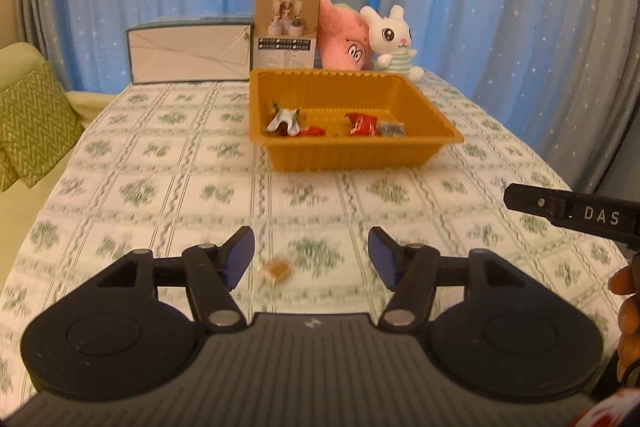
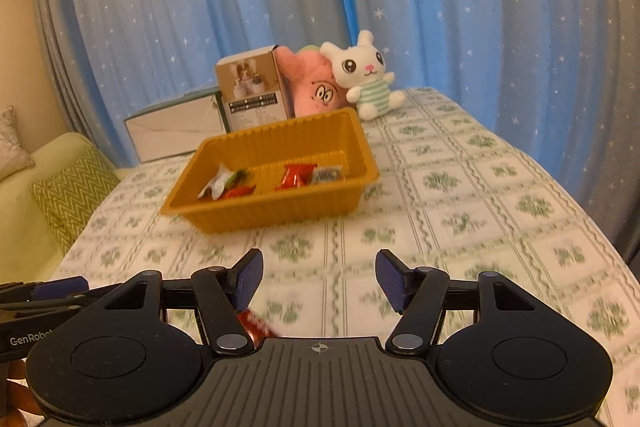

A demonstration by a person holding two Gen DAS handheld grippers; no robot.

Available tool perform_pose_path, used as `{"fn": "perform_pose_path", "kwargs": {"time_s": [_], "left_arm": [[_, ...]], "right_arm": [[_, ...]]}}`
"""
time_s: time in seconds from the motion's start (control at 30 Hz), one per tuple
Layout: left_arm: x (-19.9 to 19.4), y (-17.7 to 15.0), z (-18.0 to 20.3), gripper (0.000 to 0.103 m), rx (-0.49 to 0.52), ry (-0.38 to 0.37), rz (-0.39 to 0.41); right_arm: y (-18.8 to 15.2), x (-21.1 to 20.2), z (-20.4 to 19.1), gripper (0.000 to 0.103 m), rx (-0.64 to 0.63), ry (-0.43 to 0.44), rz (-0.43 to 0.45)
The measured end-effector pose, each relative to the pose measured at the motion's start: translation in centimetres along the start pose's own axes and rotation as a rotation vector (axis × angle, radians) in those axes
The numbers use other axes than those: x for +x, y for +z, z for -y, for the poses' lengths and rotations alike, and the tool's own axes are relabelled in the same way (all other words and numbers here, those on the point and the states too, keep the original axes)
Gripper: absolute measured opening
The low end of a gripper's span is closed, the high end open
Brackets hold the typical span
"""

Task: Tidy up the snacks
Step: 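Withdraw both grippers from the tray back over the remaining snacks, then grasp the red candy packet with the right gripper while the left gripper approaches the caramel cube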

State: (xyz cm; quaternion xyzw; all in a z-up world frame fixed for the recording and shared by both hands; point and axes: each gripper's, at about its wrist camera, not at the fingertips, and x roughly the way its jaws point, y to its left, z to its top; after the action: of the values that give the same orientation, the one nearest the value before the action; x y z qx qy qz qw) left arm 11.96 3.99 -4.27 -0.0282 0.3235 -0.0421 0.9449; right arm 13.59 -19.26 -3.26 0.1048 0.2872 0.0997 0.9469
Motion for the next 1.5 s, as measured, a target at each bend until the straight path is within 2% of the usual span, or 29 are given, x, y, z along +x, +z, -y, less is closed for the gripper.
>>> {"fn": "perform_pose_path", "kwargs": {"time_s": [0.33, 0.77, 1.13, 1.5], "left_arm": [[-4.3, -3.3, -0.5, 0.059, -0.001, 0.082, -0.024], [-5.5, -3.7, -0.9, 0.059, 0.004, 0.077, -0.026], [-3.0, -3.6, -1.6, 0.059, 0.038, 0.056, -0.057], [2.2, -2.5, -2.9, 0.058, 0.137, 0.01, -0.101]], "right_arm": [[-4.6, -3.8, -1.4, 0.062, -0.03, 0.014, -0.073], [-5.6, -5.3, -3.0, 0.062, -0.115, 0.029, -0.085], [-5.8, -2.7, -3.0, 0.062, -0.17, 0.045, -0.123], [-5.2, 1.6, -3.7, 0.062, -0.261, 0.101, -0.151]]}}
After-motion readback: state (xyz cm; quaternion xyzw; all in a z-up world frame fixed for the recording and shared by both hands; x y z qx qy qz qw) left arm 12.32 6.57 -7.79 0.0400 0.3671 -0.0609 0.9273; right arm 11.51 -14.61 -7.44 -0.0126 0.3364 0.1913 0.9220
